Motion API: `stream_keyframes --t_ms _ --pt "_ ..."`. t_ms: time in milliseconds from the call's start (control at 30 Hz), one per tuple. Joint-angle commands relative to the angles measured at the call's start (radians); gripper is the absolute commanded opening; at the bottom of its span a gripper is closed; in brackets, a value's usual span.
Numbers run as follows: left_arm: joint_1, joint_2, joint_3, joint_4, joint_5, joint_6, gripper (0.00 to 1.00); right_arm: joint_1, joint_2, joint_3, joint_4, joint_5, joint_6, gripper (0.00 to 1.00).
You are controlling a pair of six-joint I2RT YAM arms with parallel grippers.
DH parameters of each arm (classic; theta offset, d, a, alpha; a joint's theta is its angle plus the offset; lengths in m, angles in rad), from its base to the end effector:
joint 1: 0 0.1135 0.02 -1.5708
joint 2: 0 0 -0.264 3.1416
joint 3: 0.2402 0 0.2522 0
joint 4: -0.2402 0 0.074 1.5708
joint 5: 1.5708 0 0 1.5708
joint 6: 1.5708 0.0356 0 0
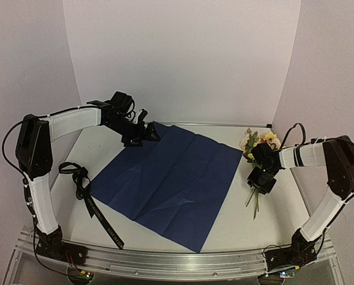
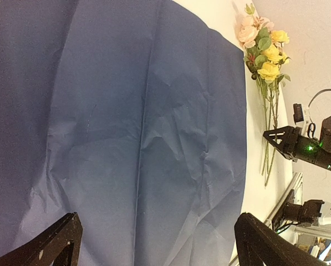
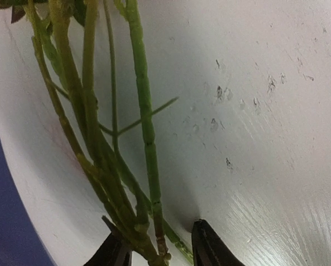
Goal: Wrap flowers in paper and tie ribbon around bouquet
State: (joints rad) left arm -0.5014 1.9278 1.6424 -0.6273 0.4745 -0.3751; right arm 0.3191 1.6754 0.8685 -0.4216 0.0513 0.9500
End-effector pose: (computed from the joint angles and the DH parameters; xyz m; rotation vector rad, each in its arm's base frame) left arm 0.3682 -0.2204 0.2659 0.3762 2.5665 -0.9406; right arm 0.2827 0.0915 0.1375 0.8889 2.6834 0.2312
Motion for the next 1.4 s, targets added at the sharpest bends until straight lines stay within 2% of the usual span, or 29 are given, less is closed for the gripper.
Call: stream_keyframes --t_ms 0,100,233,333,733,1067,1367 --pt "-0.001 -0.038 0.014 0.036 0.019 -0.015 0.99 0.002 0.060 -0.044 0.034 -0.009 0.013 0.33" --pt "0.000 -0.049 0.003 0.046 0.019 -0.022 0.99 0.004 0.048 -0.048 0.033 -0.008 0.011 0.25" --pt "0.000 -0.055 -0.007 0.046 0.014 -0.025 0.99 0.011 0.026 -0.052 0.031 0.000 0.010 0.08" --pt "0.000 -0.059 -0.012 0.047 0.013 -0.027 0.99 0.018 0.016 -0.053 0.025 0.006 0.008 0.01" --pt "0.000 -0.061 -0.009 0.042 -0.006 -0.028 0.99 0.038 -0.062 0.011 -0.078 0.066 -0.035 0.00" --pt "0.000 -0.035 -0.026 0.073 -0.009 -0.068 0.99 0.057 -0.180 0.180 -0.230 0.163 -0.152 0.00" --pt "0.009 -0.007 -0.042 0.114 0.001 -0.128 0.99 0.102 -0.185 0.375 -0.316 0.279 -0.278 0.00"
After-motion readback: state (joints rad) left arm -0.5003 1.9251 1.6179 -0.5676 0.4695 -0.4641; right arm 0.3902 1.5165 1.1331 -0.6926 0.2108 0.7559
